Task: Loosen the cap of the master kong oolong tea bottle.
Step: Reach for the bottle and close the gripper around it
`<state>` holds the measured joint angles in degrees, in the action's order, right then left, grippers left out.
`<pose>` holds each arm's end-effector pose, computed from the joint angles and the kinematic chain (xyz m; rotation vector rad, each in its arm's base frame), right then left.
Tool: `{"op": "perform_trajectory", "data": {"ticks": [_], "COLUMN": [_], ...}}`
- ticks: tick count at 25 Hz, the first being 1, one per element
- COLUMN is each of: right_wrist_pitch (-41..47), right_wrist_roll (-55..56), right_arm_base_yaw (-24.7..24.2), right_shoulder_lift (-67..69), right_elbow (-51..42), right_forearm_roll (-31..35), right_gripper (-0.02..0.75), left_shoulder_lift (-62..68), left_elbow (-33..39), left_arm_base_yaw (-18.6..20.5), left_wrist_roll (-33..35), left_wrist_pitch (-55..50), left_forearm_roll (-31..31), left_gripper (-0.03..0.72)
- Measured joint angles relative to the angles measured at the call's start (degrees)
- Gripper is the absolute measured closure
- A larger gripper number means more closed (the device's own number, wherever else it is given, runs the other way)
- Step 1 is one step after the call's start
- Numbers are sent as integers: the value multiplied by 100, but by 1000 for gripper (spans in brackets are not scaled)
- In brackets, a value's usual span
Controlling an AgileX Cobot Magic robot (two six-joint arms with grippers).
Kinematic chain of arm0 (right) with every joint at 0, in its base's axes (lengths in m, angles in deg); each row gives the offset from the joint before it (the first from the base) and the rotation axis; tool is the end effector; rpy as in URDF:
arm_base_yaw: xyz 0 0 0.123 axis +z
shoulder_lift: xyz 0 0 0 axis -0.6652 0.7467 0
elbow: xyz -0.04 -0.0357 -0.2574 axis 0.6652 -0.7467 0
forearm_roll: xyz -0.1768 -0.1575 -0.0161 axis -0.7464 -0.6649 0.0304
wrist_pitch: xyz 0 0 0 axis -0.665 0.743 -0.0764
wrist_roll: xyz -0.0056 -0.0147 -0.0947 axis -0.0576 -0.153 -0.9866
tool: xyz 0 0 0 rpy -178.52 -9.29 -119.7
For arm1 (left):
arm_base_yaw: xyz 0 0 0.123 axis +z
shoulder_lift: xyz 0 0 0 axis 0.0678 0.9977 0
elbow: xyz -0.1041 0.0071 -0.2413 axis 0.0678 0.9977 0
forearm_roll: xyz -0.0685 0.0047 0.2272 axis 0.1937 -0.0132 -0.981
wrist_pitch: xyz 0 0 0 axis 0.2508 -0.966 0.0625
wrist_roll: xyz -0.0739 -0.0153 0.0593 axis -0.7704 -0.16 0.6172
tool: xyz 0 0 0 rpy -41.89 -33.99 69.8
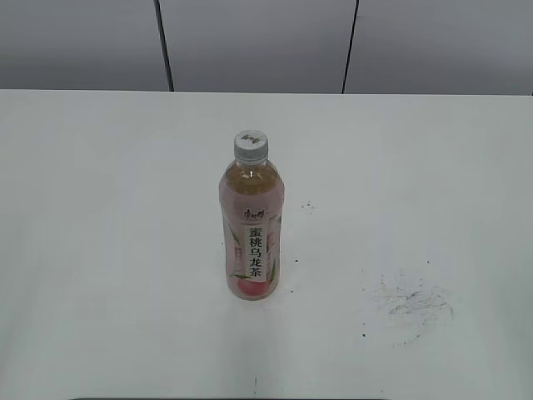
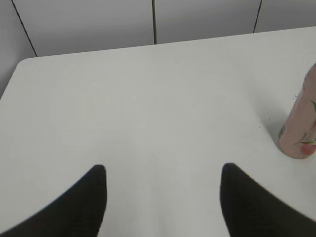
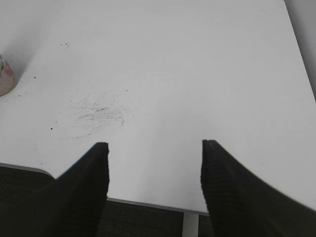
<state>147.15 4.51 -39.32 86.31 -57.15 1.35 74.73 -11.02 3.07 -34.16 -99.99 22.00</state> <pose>0.0037 0.0088 0.2677 -0.3111 2.0481 -0.0086 0.0023 -0.0045 0.2874 0.1191 1.9381 -0.0060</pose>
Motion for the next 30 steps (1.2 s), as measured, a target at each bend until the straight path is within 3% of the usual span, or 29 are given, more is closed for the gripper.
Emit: {"op": "perform_trajectory", "data": {"ticks": [30], "right_wrist_pitch": [0], "right_wrist_roll": [0], "right_arm_base_yaw": [0], "right_shoulder_lift": [0], "right_elbow": [0], "right_forearm_roll": [0], "right_gripper": [289], "left_shoulder_lift": [0], "left_elbow": [0], "left_arm_base_yaw": [0], "left_wrist_roll": [0], "left_wrist_pitch": [11], "left_forearm_roll": [0], "left_gripper": [251]}}
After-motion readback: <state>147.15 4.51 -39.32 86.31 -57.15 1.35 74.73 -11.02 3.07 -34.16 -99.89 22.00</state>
